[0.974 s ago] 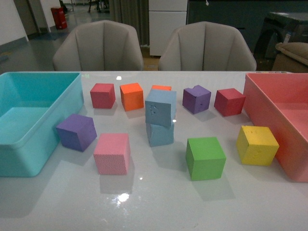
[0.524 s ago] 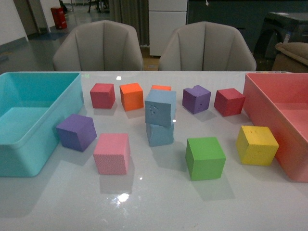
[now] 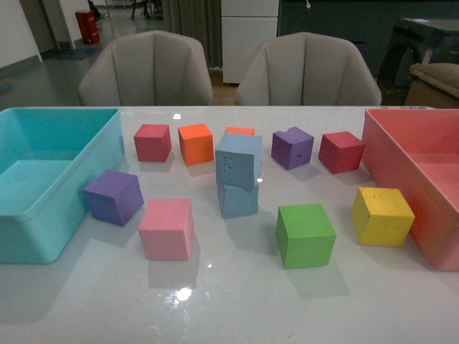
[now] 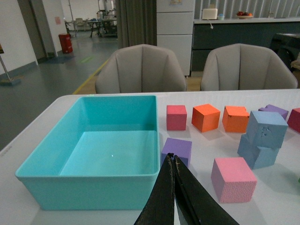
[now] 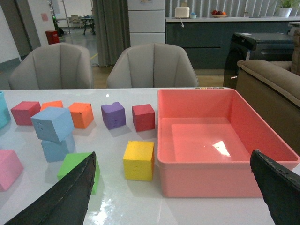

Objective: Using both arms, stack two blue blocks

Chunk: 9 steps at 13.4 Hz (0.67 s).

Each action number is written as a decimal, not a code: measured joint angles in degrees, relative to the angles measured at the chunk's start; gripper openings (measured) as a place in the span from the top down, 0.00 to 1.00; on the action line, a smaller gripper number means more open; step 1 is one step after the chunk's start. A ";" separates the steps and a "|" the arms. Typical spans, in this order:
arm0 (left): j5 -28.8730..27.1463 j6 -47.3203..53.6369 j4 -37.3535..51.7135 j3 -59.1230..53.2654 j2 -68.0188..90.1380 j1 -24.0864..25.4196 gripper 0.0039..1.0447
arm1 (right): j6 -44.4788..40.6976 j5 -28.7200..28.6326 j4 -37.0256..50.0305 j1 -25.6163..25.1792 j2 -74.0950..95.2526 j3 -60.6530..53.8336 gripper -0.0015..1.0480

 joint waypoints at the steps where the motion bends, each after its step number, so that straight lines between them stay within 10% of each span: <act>1: 0.00 0.00 -1.31 0.00 -1.11 0.00 0.99 | 0.00 0.00 -0.02 0.00 0.00 0.00 0.06; 9: 0.00 0.00 -19.19 0.02 -17.20 0.00 0.99 | 0.00 0.00 -0.02 0.00 0.00 0.00 0.06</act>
